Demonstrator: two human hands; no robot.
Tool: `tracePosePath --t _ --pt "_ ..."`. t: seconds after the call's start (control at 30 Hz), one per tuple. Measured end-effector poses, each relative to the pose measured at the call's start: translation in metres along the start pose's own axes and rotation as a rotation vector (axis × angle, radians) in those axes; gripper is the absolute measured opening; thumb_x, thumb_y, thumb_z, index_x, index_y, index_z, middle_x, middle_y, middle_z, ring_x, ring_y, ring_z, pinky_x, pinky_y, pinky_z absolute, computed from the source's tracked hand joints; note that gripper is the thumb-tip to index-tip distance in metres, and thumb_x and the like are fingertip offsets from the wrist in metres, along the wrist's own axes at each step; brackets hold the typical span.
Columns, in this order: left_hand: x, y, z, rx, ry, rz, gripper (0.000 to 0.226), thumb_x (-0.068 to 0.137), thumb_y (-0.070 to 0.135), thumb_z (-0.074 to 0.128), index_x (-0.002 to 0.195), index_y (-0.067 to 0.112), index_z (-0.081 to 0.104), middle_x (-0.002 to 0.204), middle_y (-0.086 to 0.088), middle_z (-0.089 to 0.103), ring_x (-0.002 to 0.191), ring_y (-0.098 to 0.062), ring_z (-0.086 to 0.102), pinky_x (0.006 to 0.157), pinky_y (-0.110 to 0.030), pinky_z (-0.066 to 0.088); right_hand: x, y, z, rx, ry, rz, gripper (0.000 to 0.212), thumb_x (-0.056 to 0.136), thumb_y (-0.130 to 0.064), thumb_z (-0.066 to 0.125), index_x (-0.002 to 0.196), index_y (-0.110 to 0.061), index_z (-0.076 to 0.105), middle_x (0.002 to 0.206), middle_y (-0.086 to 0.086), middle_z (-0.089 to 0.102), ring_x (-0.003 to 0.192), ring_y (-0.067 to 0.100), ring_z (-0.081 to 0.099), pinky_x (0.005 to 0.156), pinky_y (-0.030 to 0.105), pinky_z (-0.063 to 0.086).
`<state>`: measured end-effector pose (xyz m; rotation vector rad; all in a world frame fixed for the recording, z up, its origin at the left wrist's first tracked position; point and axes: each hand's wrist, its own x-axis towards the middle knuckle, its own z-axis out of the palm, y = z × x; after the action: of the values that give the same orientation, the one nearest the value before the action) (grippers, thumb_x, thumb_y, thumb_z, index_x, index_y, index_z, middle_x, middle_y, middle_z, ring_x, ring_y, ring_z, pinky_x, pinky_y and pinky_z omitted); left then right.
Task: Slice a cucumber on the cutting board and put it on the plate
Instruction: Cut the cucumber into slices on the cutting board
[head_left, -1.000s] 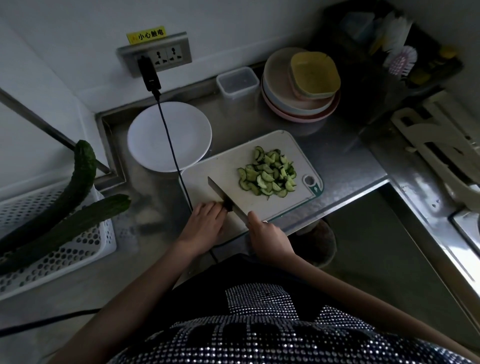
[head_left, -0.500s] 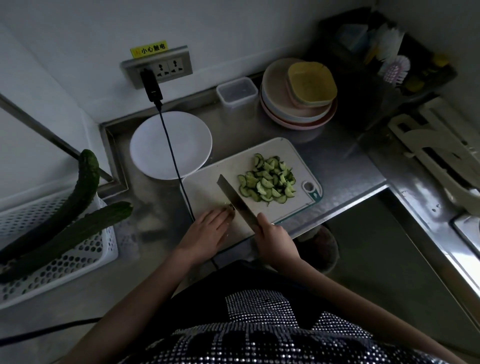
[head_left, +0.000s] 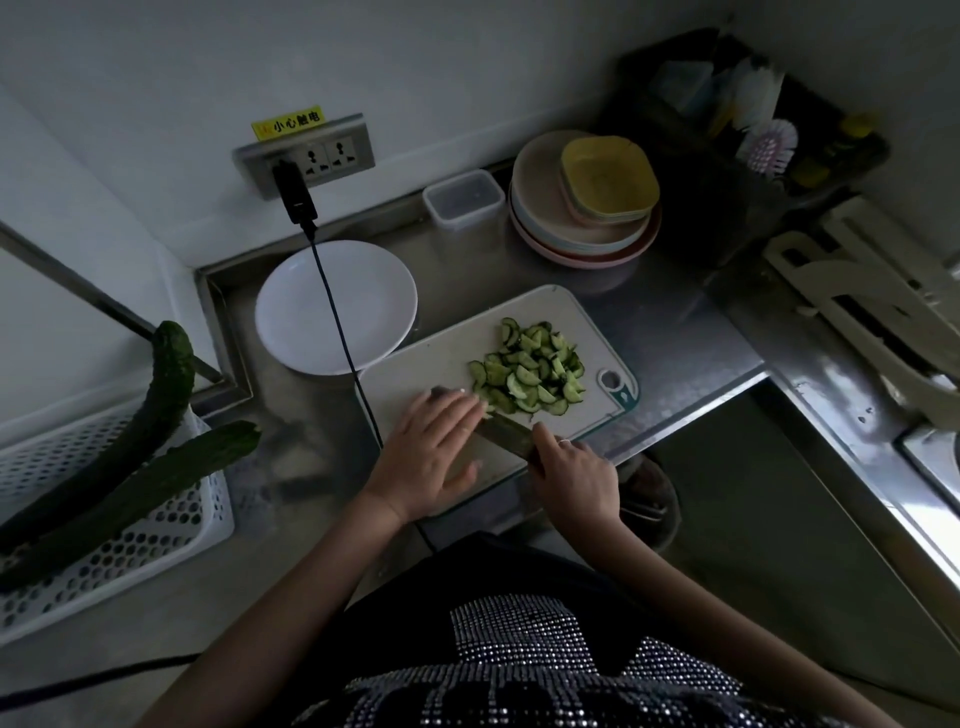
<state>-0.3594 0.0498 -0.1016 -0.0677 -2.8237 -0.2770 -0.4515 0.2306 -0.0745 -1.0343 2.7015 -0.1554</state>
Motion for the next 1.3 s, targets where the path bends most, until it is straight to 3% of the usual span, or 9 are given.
tracePosePath --t 0.2,0.37,0.47,0.6,0.7,0.77,0.83,1.13,1.3 --pt "0.010 -0.001 0.006 -0.105 -0.187 -0.030 0.057 0.085 0.049 0.043 0.116 0.007 0.065 0.117 -0.006 0.064 0.111 -0.022 0.058 0.109 -0.043 0.025 -0.003 0.006 0.000 -0.044 0.035 -0.024 0.035 0.095 -0.028 0.047 0.128 -0.016 0.043 0.113 0.003 0.065 0.102 0.030 0.061 0.069 0.036 0.045" --pt "0.037 -0.003 0.009 -0.137 -0.330 -0.135 0.080 0.085 0.065 0.016 0.130 0.012 0.055 0.135 -0.002 0.054 0.133 -0.018 0.039 0.114 -0.039 0.012 -0.005 0.008 -0.002 -0.047 0.011 -0.045 0.039 0.095 -0.029 0.048 0.131 -0.016 0.041 0.120 0.003 0.063 0.107 0.030 0.059 0.076 0.038 0.047" --pt "0.033 -0.004 0.007 -0.165 -0.114 -0.174 0.061 0.095 0.046 0.026 0.127 0.003 0.056 0.132 -0.011 0.054 0.126 -0.025 0.046 0.110 -0.042 0.030 -0.006 0.011 -0.005 -0.002 0.062 -0.016 0.035 0.092 -0.030 0.053 0.124 -0.015 0.047 0.109 0.004 0.066 0.097 0.032 0.063 0.066 0.037 0.046" --pt "0.007 -0.006 0.003 -0.335 0.264 -0.488 0.034 0.082 0.009 0.042 0.113 -0.001 0.053 0.112 -0.014 0.051 0.096 -0.028 0.054 0.083 -0.035 0.048 -0.005 0.026 -0.003 0.151 0.159 0.145 0.019 0.091 -0.027 0.052 0.107 -0.016 0.050 0.088 0.006 0.066 0.078 0.031 0.064 0.054 0.032 0.040" --pt "-0.005 -0.013 0.014 -0.347 0.121 -0.578 0.041 0.076 0.011 0.057 0.114 -0.001 0.050 0.110 -0.017 0.046 0.089 -0.033 0.055 0.076 -0.036 0.051 0.002 0.037 -0.002 0.226 0.233 0.289 0.013 0.096 -0.024 0.045 0.107 -0.018 0.048 0.083 0.007 0.065 0.066 0.029 0.062 0.052 0.033 0.044" --pt "-0.005 -0.014 0.025 -0.323 -0.142 -0.565 0.048 0.080 0.020 0.066 0.121 0.000 0.053 0.114 -0.018 0.049 0.101 -0.034 0.054 0.086 -0.038 0.047 0.014 0.045 -0.006 0.248 0.246 0.352 0.019 0.099 -0.024 0.041 0.117 -0.023 0.047 0.087 0.007 0.065 0.067 0.029 0.060 0.053 0.032 0.043" --pt "-0.001 -0.012 0.033 -0.338 -0.240 -0.567 0.043 0.083 0.016 0.068 0.123 0.003 0.058 0.116 -0.015 0.053 0.108 -0.032 0.053 0.094 -0.036 0.041 0.029 0.055 -0.013 0.276 0.259 0.400 0.022 0.099 -0.023 0.040 0.120 -0.026 0.047 0.090 0.008 0.065 0.070 0.030 0.060 0.055 0.031 0.041" --pt "0.040 -0.003 0.049 -0.406 -0.137 -0.610 0.013 0.077 0.001 0.068 0.091 0.001 0.067 0.091 -0.018 0.063 0.084 -0.033 0.061 0.073 -0.036 0.048 0.063 0.072 -0.011 0.243 0.110 0.427 0.023 0.097 -0.016 0.034 0.113 -0.024 0.048 0.096 0.013 0.065 0.073 0.029 0.056 0.058 0.032 0.040" --pt "0.058 -0.003 0.049 -0.411 -0.057 -0.587 0.017 0.076 0.017 0.071 0.085 0.003 0.064 0.080 -0.015 0.062 0.072 -0.032 0.061 0.063 -0.034 0.048 0.059 0.068 -0.010 0.280 0.074 0.380 0.018 0.098 -0.019 0.038 0.112 -0.025 0.048 0.096 0.011 0.065 0.081 0.031 0.061 0.059 0.031 0.038"
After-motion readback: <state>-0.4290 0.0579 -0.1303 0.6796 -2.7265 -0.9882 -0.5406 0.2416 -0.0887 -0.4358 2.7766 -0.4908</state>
